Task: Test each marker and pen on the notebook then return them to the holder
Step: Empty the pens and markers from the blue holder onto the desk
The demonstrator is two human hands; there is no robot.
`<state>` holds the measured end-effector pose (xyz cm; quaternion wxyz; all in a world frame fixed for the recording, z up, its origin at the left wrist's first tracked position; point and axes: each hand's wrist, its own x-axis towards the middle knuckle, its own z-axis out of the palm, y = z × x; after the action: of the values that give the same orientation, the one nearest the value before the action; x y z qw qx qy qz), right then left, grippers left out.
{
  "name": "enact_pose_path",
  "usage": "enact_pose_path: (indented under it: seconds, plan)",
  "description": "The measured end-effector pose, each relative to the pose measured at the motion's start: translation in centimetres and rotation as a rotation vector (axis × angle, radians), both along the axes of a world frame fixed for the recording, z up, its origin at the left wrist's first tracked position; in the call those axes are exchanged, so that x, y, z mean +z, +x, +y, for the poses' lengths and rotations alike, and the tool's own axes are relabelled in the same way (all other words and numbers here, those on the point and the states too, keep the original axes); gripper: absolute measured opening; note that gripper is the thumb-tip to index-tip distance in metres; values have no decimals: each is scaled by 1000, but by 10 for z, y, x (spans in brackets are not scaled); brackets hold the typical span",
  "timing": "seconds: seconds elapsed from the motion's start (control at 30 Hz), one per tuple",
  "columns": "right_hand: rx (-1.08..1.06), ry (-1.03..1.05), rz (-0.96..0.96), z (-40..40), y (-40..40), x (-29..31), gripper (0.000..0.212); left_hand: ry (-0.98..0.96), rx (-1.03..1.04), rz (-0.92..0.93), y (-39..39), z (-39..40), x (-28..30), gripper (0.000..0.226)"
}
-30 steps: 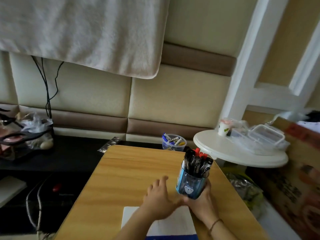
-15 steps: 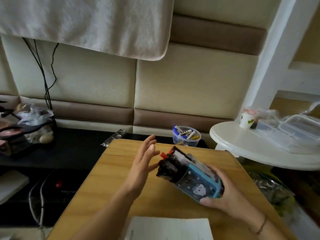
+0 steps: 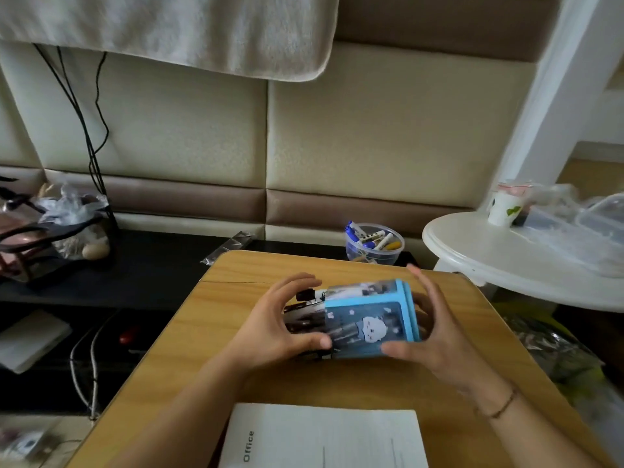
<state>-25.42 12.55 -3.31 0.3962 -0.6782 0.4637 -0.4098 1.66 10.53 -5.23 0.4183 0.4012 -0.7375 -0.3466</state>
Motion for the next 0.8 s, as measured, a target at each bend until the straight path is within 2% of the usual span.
enact_pose_path:
  seconds: [0.1,0.17,0.37,0.5,0.53,0.67,0.8]
  plan:
    - [-2,-55,-230,-5,24,14,107,-6,-16,-187,-2,-2,-3,105]
    - [-37,-90,-301,-10,39,20,102,-48,68,-316,-5,-2,-5,110]
    - [-172,-108,-414,-18,39,30,75,-54,128,-371,2,-5,-8,105]
    - [-261,-95,-466,-22,25,26,45,-76,163,-457,3,-5,-7,97]
    - [-268,-82,-473,-22,21,25,47,-85,164,-498,3,-6,-7,94]
    - [-354,-44,-497,-26,3,18,91,-97,159,-586,4,-8,-7,91]
    - [-401,-39,-525,-27,-16,17,88,-115,146,-668,5,-8,-6,88]
